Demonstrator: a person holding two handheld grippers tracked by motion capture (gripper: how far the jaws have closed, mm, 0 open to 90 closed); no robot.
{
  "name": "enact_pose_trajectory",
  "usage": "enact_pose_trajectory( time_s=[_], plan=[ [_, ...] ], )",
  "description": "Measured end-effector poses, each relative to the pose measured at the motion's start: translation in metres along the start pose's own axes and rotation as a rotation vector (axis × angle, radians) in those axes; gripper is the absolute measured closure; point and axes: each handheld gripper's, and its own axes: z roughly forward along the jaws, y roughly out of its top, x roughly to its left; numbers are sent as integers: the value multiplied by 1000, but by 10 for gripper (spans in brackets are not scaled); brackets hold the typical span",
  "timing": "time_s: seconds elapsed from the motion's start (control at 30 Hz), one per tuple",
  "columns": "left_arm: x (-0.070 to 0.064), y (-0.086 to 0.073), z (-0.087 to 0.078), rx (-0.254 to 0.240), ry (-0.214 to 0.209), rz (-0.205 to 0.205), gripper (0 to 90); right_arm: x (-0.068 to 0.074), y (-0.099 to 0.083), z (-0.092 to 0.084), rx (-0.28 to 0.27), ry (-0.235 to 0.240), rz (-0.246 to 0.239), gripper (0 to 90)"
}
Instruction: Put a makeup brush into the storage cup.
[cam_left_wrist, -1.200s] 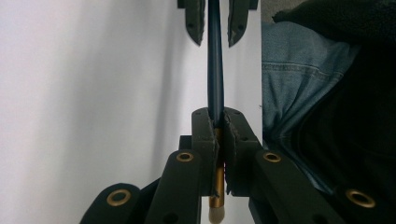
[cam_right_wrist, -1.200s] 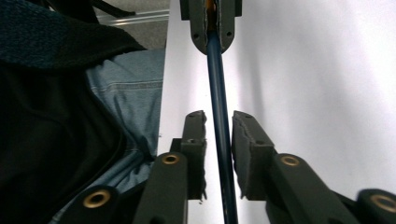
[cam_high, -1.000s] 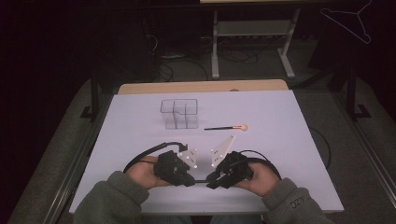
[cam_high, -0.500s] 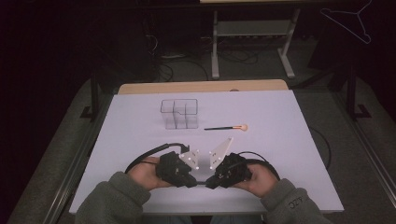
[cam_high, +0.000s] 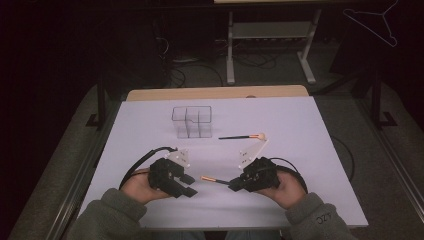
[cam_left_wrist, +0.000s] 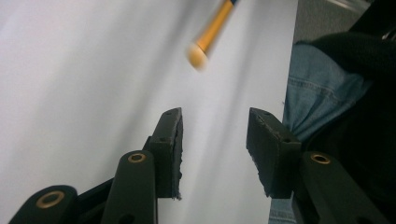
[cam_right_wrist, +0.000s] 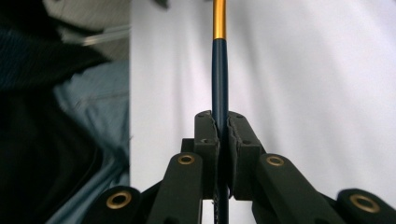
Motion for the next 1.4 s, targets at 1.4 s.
enact_pose_trajectory(
  time_s=[1.4],
  plan=[
    [3,32,1,-250,-8,-140,800,7,22,34,-112,-23,117,831]
  ],
)
